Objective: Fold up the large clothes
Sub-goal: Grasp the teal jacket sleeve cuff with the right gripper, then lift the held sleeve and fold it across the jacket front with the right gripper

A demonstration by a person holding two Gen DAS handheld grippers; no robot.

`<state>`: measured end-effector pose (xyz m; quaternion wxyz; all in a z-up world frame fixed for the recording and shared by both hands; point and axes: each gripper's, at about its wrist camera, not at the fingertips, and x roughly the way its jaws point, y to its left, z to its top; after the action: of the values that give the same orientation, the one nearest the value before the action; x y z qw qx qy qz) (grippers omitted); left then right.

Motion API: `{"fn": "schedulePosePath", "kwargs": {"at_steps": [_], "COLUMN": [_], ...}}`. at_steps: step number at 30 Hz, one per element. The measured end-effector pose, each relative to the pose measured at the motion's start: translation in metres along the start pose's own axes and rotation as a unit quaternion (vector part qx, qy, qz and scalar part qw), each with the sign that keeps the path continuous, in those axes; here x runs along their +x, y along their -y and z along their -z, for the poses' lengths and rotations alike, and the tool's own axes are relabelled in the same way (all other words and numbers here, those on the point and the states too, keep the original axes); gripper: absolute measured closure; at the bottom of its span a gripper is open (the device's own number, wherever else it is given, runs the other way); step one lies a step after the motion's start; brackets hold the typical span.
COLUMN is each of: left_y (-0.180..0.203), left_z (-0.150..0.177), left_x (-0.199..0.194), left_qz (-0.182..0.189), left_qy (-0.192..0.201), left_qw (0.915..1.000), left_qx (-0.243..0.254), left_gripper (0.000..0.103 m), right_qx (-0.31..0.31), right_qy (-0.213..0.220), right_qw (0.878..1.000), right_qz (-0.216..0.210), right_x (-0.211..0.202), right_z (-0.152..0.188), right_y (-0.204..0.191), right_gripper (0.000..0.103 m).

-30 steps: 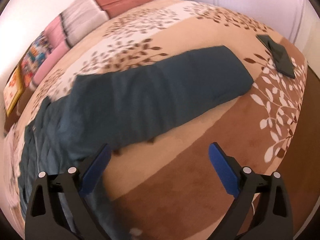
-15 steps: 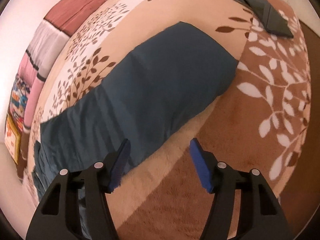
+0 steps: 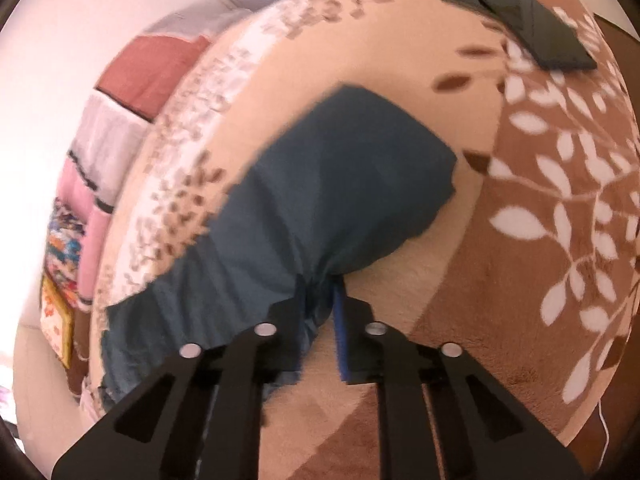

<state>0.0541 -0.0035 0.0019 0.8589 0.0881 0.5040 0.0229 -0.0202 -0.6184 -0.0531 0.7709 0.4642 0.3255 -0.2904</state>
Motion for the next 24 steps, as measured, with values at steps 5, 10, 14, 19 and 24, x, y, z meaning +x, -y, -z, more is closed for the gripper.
{"fn": "schedulePosePath", "kwargs": {"at_steps": [5, 10, 14, 19, 24], "left_y": [-0.001, -0.008, -0.018, -0.032, -0.053], "left_z": [0.003, 0.006, 0.006, 0.008, 0.013], "left_x": [-0.003, -0.007, -0.011, -0.014, -0.010], "left_qz": [0.013, 0.026, 0.039, 0.047, 0.055], "left_qy": [0.008, 0.018, 0.031, 0.048, 0.054], "left_qw": [0.9999, 0.9994, 0.9983, 0.9967, 0.9944], "left_qx": [-0.004, -0.015, -0.032, -0.046, -0.073], "left_gripper": [0.024, 0.024, 0.024, 0.024, 0.024], "right_qx": [-0.061, -0.136, -0.211, -0.299, -0.369], "right_qy": [0.035, 0.051, 0.042, 0.001, -0.061], "right_qw": [0.997, 0.983, 0.963, 0.925, 0.883], "right_qz": [-0.044, -0.112, -0.163, -0.234, -0.282], "right_x": [-0.039, -0.076, -0.101, -0.126, -0.125], "right_z": [-0.002, 0.011, 0.043, 0.107, 0.193], "right_y": [-0.045, -0.115, -0.182, -0.262, -0.320], "right_gripper": [0.094, 0.095, 0.095, 0.095, 0.095]}}
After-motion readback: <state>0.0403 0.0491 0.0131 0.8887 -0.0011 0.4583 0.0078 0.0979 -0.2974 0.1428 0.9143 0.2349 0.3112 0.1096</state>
